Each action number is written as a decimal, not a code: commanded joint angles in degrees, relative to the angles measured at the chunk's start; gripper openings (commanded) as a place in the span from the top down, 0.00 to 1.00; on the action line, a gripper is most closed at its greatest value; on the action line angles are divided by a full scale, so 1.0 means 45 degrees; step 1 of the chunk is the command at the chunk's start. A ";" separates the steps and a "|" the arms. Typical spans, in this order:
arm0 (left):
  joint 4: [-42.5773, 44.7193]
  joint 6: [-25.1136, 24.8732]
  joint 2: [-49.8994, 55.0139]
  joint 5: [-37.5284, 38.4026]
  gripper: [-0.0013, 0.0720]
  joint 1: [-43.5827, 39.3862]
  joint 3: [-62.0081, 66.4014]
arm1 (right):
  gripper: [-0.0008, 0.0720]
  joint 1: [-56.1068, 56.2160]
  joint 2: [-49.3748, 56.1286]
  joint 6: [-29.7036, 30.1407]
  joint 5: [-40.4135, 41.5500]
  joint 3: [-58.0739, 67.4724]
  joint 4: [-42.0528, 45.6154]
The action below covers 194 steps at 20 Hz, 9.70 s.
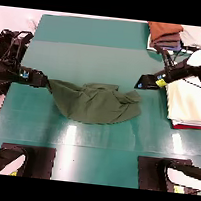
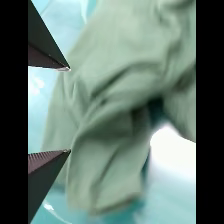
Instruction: Fold the shirts.
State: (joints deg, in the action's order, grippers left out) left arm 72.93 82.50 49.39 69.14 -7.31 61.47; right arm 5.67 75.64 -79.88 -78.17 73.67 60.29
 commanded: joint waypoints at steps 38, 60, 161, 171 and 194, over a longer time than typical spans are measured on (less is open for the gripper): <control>0.0039 0.0661 0.0005 -0.0481 0.95 -0.0010 -0.0155 | 0.50 -0.2856 0.2963 -0.0325 0.1637 0.1933 -0.2365; 0.0034 0.0665 0.0005 -0.0578 0.95 -0.0010 -0.0155 | 0.51 -0.1540 0.4741 -0.0748 0.4828 0.0049 -0.3842; -0.3347 -0.1209 0.0665 -0.0923 0.95 0.4692 -0.5581 | 0.42 -0.6397 -0.1977 0.1001 -0.0583 -1.0637 0.0500; -0.3361 -0.0442 -0.0797 -0.0588 0.95 0.4692 -0.2186 | 0.96 -0.3104 -0.5255 0.0656 -0.0296 -0.5158 0.0491; -0.3973 0.1122 0.1899 0.1710 0.95 0.4687 0.9772 | 0.96 -0.3206 -0.2516 -0.0471 -0.1545 0.6819 0.0641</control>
State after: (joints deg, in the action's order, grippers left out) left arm 56.88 87.85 50.92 70.30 13.74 111.63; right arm -8.78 59.22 -81.78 -83.11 111.04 63.22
